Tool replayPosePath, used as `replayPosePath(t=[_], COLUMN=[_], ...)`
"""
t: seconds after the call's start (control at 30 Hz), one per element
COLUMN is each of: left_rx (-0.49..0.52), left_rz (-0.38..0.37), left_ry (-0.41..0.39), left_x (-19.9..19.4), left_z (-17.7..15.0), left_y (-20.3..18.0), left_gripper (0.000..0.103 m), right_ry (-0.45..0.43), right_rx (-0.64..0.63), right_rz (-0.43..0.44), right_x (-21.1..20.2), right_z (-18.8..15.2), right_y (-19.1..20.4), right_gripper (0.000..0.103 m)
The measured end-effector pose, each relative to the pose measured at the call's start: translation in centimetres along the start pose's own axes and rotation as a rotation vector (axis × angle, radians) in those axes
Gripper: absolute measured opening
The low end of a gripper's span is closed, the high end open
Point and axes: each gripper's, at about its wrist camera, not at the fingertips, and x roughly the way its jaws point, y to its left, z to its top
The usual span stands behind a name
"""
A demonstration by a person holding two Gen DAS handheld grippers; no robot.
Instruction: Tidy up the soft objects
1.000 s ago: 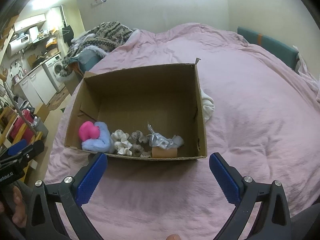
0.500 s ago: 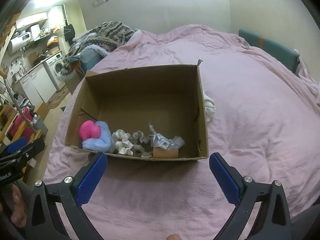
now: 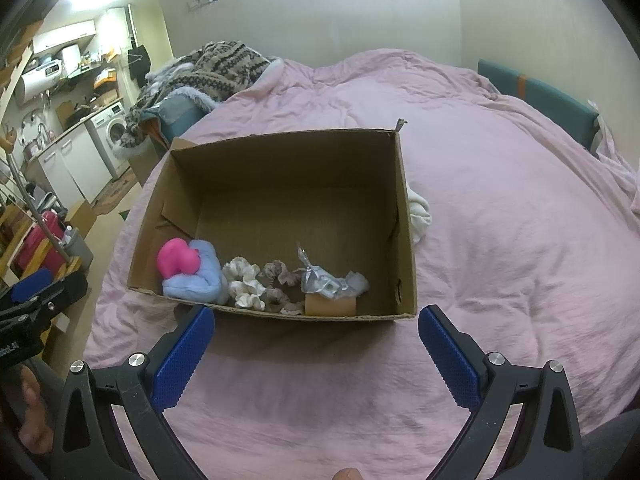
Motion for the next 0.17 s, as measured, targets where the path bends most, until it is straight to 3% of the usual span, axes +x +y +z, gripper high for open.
replayPosePath(t=[0.17], left_rx=[-0.008], left_rz=[-0.007], left_ry=[0.004], left_x=[-0.11], left_z=[-0.05], left_y=[-0.06], left_gripper=[0.103], right_ry=[-0.002], right_rx=[0.0], right_rz=[-0.002], right_x=[-0.02], right_z=[0.0], right_y=[-0.08], right_gripper=[0.103])
